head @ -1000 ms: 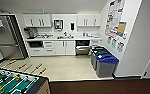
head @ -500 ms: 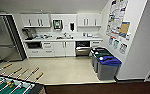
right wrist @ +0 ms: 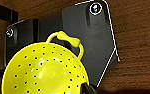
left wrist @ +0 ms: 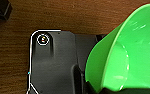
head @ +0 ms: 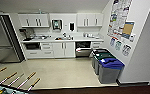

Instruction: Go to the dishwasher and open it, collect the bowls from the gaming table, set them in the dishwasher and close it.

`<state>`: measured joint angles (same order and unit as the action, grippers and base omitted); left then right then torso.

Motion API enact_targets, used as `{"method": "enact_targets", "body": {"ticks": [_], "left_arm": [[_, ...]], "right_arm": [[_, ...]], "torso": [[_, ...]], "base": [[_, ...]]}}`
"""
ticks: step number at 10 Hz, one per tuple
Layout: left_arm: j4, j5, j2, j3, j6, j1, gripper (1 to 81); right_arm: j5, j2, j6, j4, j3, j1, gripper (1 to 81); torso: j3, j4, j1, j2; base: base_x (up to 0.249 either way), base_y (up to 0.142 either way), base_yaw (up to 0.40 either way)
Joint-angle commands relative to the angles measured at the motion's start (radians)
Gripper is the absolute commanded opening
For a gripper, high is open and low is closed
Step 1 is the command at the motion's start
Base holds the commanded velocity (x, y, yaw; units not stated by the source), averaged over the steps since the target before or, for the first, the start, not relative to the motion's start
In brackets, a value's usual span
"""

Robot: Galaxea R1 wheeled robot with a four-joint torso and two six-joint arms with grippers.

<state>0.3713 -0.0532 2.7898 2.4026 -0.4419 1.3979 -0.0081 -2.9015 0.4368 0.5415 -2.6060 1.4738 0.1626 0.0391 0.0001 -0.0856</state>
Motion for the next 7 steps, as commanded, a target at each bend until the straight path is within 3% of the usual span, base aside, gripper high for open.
{"method": "enact_targets", "body": {"ticks": [1,7], "left_arm": [[0.014,0.038,-0.012,-0.014,0.006,-0.052,1.0],[0.015,0.038,-0.01,-0.014,0.006,-0.052,1.0]], "right_arm": [[-0.07,0.014,0.003,-0.005,0.001,-0.045,1.0],[-0.07,0.014,0.003,-0.005,0.001,-0.043,1.0]], "torso": [[0.0,0.0,0.0,0.0],[0.0,0.0,0.0,0.0]], "base": [[0.218,0.0,0.0],[0.218,0.0,0.0]]}}
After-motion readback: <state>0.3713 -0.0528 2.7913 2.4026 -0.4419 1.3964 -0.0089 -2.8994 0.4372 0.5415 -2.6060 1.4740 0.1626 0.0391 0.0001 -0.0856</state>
